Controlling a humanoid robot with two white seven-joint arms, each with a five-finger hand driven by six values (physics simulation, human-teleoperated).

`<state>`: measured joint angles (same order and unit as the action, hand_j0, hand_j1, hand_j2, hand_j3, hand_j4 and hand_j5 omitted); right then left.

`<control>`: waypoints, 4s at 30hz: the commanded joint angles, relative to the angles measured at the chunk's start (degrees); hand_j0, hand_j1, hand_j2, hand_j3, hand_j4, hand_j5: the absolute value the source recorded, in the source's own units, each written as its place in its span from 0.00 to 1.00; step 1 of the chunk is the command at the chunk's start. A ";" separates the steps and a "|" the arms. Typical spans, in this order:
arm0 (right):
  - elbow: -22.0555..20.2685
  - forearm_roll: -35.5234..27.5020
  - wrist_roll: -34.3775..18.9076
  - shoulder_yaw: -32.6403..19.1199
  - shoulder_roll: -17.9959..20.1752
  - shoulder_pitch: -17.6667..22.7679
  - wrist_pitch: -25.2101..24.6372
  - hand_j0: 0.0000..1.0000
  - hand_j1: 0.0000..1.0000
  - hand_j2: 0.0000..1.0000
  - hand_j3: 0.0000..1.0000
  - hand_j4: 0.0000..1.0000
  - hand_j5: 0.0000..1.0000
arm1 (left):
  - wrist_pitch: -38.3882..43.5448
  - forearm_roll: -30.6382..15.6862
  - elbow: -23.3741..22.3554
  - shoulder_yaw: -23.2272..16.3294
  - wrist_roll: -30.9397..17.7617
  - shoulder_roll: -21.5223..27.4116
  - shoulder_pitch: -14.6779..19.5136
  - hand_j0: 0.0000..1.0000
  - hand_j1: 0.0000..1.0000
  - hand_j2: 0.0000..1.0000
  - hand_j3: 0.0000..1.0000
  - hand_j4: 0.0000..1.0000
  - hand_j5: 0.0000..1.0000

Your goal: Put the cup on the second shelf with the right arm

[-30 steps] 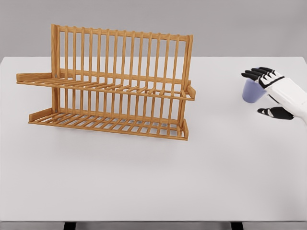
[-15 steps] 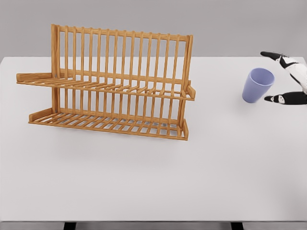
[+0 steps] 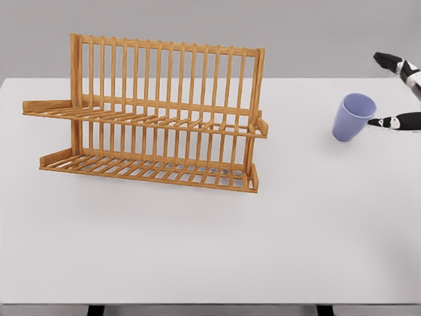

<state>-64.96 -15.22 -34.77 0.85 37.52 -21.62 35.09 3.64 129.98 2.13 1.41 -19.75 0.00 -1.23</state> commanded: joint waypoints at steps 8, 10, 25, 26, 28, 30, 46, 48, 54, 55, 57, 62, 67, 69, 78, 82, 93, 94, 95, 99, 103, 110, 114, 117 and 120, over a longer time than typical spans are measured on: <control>12.66 -5.61 -0.23 -0.41 -3.86 -3.43 -3.62 1.00 1.00 1.00 1.00 1.00 1.00 | 0.05 0.02 -0.02 0.00 -0.03 0.00 0.00 1.00 1.00 1.00 1.00 1.00 1.00; 13.01 -6.23 -0.23 -0.41 -4.47 -4.22 -6.87 1.00 1.00 1.00 1.00 1.00 1.00 | 0.05 0.02 -0.02 0.00 -0.03 0.00 0.00 1.00 1.00 1.00 1.00 1.00 1.00; 15.39 -6.32 -0.23 -0.15 -6.05 -4.40 -12.95 1.00 1.00 1.00 1.00 1.00 1.00 | 0.05 0.02 -0.02 0.00 -0.03 0.00 0.00 1.00 1.00 1.00 1.00 1.00 1.00; 15.30 -6.32 -0.23 -0.15 -6.05 -4.22 -12.95 1.00 1.00 1.00 1.00 1.00 1.00 | -0.04 0.02 -0.02 0.00 -0.03 0.00 0.00 1.00 1.00 1.00 1.00 1.00 1.00; 14.86 -6.23 -0.23 -0.15 -5.96 -3.87 -12.86 1.00 1.00 1.00 1.00 1.00 1.00 | 0.05 0.02 -0.02 0.00 -0.03 0.00 0.00 1.00 1.00 1.00 1.00 1.00 1.00; 14.33 -6.23 -0.23 -0.15 -5.96 -3.08 -12.86 1.00 1.00 1.00 1.00 1.00 1.00 | 0.05 0.02 -0.02 0.00 -0.03 0.00 0.00 1.00 1.00 1.00 1.00 1.00 1.00; 17.32 -6.32 -0.23 -0.32 -6.49 -2.55 -12.95 1.00 1.00 1.00 1.00 1.00 1.00 | -0.04 0.02 -0.02 0.00 -0.03 0.00 0.00 1.00 1.00 1.00 1.00 1.00 1.00; 17.85 -6.32 -0.23 -0.32 -6.67 -2.64 -12.95 1.00 1.00 1.00 1.00 1.00 1.00 | -0.04 0.02 -0.02 0.00 -0.03 0.00 0.00 1.00 1.00 1.00 1.00 1.00 1.00; 20.04 -6.32 -0.23 -0.23 -8.16 -3.25 -12.95 1.00 1.00 1.00 1.00 1.00 1.00 | 0.05 0.02 -0.02 -0.01 -0.03 0.00 0.00 1.00 1.00 1.00 1.00 1.00 1.00; 20.22 -6.32 -0.23 -0.23 -8.25 -3.43 -12.95 1.00 1.00 1.00 1.00 1.00 1.00 | -0.04 0.02 -0.02 -0.01 -0.03 0.00 0.00 1.00 1.00 1.00 1.00 1.00 1.00; 20.31 -6.32 -0.23 -0.23 -8.34 -3.43 -12.95 1.00 1.00 1.00 1.00 1.00 1.00 | -0.04 0.02 -0.02 0.00 -0.03 0.00 0.00 1.00 1.00 1.00 1.00 1.00 1.00; 20.40 -6.32 -0.23 -0.32 -9.30 -4.05 -13.30 1.00 1.00 1.00 1.00 1.00 1.00 | -0.04 0.02 -0.02 0.00 -0.03 0.00 0.00 1.00 1.00 1.00 1.00 1.00 1.00; 20.57 -6.32 -0.23 -0.32 -9.65 -4.57 -13.30 1.00 1.00 1.00 1.00 1.00 1.00 | -0.04 0.02 -0.02 0.00 -0.03 0.00 0.00 1.00 1.00 1.00 1.00 1.00 1.00; 20.57 -6.32 -0.23 -0.32 -9.92 -4.57 -13.38 1.00 1.00 1.00 1.00 1.00 1.00 | -0.04 0.02 -0.02 0.00 -0.03 0.00 0.00 1.00 1.00 1.00 1.00 1.00 1.00; 20.49 -6.23 -0.23 -0.15 -10.62 -4.66 -13.30 1.00 1.00 1.00 1.00 1.00 1.00 | 0.05 0.02 -0.02 0.00 -0.03 0.00 0.00 1.00 1.00 1.00 1.00 1.00 1.00; 20.49 -6.14 -0.23 -0.15 -10.80 -4.66 -13.30 1.00 1.00 1.00 1.00 1.00 1.00 | -0.04 0.02 -0.02 0.00 -0.03 0.00 0.00 1.00 1.00 1.00 1.00 1.00 1.00; 20.49 -5.70 -0.23 -0.15 -11.68 -4.84 -13.30 1.00 1.00 1.00 1.00 1.00 1.00 | 0.05 0.02 -0.02 0.00 -0.03 0.00 0.00 1.00 1.00 1.00 1.00 1.00 1.00; 20.49 -5.70 -0.23 -0.15 -11.85 -5.10 -13.30 1.00 1.00 1.00 1.00 1.00 1.00 | 0.05 0.02 -0.02 0.00 -0.03 0.00 0.00 1.00 1.00 1.00 1.00 1.00 1.00; 20.49 -5.70 -0.23 -0.15 -12.03 -5.10 -13.30 1.00 1.00 1.00 1.00 1.00 1.00 | 0.05 0.02 -0.02 0.00 -0.03 0.00 0.00 1.00 1.00 1.00 1.00 1.00 1.00; 20.31 -5.70 -0.23 -0.15 -12.03 -5.10 -13.12 1.00 1.00 1.00 1.00 1.00 1.00 | -0.04 0.02 -0.02 0.00 -0.03 0.00 0.00 1.00 1.00 1.00 1.00 1.00 1.00; 20.40 -5.61 -0.23 -0.23 -11.94 -5.01 -13.21 1.00 1.00 1.00 1.00 1.00 1.00 | 0.05 0.02 -0.02 -0.09 -0.03 0.00 0.00 1.00 1.00 1.00 1.00 1.00 1.00; 20.31 -5.61 -0.23 -0.32 -11.85 -4.92 -13.21 0.81 0.81 0.81 0.81 0.81 0.81 | 0.05 0.02 -0.02 0.00 -0.03 0.00 0.00 1.00 1.00 1.00 1.00 1.00 1.00; 20.22 -5.70 -0.23 -0.59 -11.85 -4.84 -13.12 0.72 0.72 0.72 0.72 0.72 0.72 | 0.05 0.02 -0.02 0.00 -0.03 0.00 0.00 1.00 1.00 1.00 1.00 1.00 1.00; 20.05 -5.70 -0.23 -0.59 -11.85 -4.92 -13.12 0.69 0.69 0.69 0.69 0.69 0.69 | -0.04 0.02 -0.02 0.00 -0.03 0.00 0.00 1.00 1.00 1.00 1.00 1.00 1.00; 19.78 -5.79 -0.23 -0.59 -11.85 -4.92 -13.03 0.67 0.67 0.67 0.67 0.67 0.67 | 0.05 0.02 -0.02 0.00 -0.03 0.00 0.00 1.00 1.00 1.00 1.00 1.00 1.00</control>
<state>-44.95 -20.67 -34.99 0.28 25.61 -26.63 22.06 3.65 129.98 2.13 1.42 -19.75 0.00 -1.23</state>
